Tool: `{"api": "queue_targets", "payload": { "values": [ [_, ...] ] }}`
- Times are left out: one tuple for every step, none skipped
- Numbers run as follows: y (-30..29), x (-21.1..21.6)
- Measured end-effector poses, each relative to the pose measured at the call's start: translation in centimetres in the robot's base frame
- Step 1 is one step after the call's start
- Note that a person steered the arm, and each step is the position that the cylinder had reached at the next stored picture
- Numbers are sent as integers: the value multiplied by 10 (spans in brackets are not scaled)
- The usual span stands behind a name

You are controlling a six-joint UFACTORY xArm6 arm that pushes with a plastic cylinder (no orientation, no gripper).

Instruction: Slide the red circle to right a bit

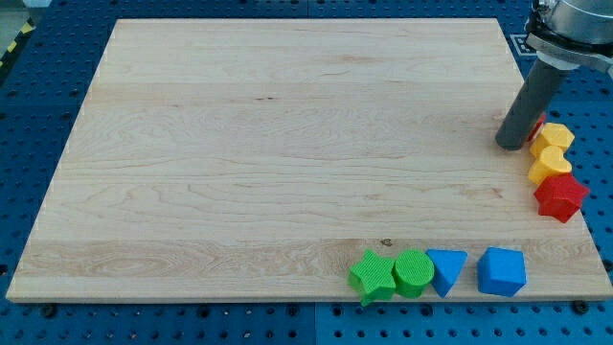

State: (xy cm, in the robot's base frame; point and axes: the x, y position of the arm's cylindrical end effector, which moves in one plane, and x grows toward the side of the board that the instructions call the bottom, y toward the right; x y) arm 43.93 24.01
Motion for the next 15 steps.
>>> {"api": "queue_targets", "payload": {
  "values": [
    [-2, -1],
    [-17, -1],
    [-33, -11],
    [-33, -30],
    [-28, -38],
    [-18, -38],
    [-9, -38],
    [-4, -38],
    [1, -39],
    [2, -40],
    [2, -40],
    [5, -40],
    [6, -40],
    [6, -42],
    [7, -47]
  ]
}}
